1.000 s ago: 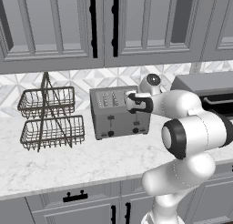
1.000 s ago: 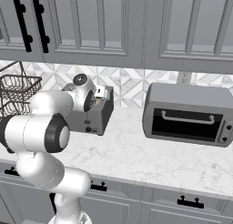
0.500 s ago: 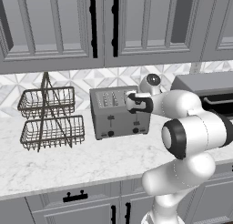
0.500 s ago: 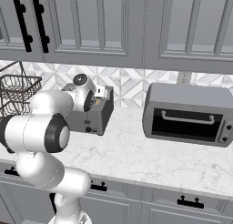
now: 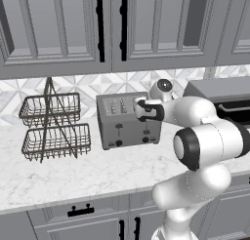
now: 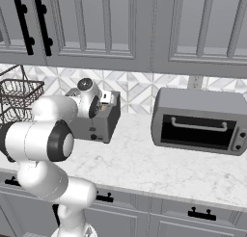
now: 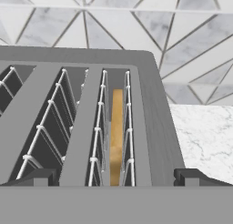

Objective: Start the toaster. Once the lever pops up, take the bread to the plate on the dining counter.

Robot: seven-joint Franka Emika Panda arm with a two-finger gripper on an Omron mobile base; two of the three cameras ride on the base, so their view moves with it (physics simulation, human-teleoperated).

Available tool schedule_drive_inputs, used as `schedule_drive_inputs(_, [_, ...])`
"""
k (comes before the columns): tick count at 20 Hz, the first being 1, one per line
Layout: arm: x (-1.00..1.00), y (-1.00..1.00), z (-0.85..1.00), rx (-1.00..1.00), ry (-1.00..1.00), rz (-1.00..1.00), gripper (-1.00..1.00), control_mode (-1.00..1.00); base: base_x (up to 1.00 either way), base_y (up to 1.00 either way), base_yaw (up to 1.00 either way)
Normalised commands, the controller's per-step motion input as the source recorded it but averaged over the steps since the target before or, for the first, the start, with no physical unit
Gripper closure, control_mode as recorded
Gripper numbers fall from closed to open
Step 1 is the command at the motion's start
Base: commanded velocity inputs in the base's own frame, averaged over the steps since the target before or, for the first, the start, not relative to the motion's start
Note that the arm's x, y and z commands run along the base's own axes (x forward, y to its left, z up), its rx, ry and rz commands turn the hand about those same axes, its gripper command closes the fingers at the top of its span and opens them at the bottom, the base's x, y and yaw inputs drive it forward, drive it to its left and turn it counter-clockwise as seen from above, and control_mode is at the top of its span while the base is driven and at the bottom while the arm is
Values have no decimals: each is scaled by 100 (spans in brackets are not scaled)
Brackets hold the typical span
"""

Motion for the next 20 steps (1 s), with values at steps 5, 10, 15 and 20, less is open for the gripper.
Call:
schedule_drive_inputs(5, [0, 0, 0, 0, 0, 0, -100, -100, 0, 0, 0])
schedule_drive_inputs(10, [0, 0, 0, 0, 0, 0, -100, -100, 0, 0, 0])
schedule_drive_inputs(15, [0, 0, 0, 0, 0, 0, -100, -100, 0, 0, 0])
schedule_drive_inputs(20, [0, 0, 0, 0, 0, 0, -100, -100, 0, 0, 0])
